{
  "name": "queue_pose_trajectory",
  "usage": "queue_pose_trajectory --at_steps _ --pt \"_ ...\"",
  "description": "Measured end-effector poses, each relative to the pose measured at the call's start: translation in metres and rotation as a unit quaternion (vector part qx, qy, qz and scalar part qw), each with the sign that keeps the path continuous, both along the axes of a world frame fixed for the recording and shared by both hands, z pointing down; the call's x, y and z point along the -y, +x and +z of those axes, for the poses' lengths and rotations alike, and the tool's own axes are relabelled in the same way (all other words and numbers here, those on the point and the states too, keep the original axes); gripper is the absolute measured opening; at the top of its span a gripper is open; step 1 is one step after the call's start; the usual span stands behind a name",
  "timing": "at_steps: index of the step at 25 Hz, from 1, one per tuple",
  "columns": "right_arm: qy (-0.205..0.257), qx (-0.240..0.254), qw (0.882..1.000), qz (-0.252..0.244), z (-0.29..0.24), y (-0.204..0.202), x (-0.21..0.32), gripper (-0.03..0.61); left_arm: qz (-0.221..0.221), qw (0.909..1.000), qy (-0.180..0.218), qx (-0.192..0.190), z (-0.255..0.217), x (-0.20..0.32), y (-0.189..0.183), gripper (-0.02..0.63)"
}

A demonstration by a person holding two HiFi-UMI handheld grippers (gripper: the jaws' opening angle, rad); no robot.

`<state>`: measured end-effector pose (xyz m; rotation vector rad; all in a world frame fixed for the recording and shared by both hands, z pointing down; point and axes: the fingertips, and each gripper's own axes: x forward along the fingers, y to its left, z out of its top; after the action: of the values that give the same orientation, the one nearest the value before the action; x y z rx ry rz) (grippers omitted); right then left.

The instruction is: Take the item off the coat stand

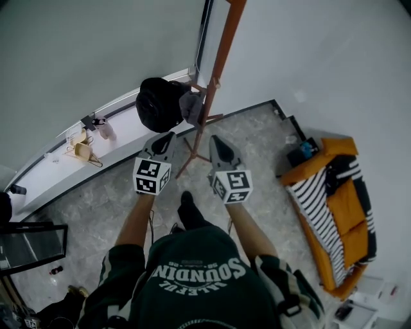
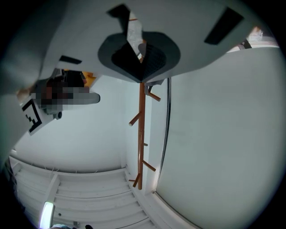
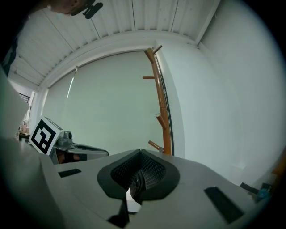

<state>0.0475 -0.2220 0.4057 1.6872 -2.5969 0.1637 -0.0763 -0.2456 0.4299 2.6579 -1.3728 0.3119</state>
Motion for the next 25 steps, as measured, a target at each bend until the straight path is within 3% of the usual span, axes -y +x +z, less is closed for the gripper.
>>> queue_pose_trajectory --at_steps 10,25 --pt "-0.025 -0.013 1.0 0.0 0.019 0.0 0.038 0.0 0.004 0.9998 -0.017 0.006 0.021 0.04 -0.006 0.002" --pt "-0.053 0.001 0.999 0.006 0.07 -0.007 0.041 0.0 0.015 0.9996 -0.023 0.009 0.068 0.045 -0.006 0.002"
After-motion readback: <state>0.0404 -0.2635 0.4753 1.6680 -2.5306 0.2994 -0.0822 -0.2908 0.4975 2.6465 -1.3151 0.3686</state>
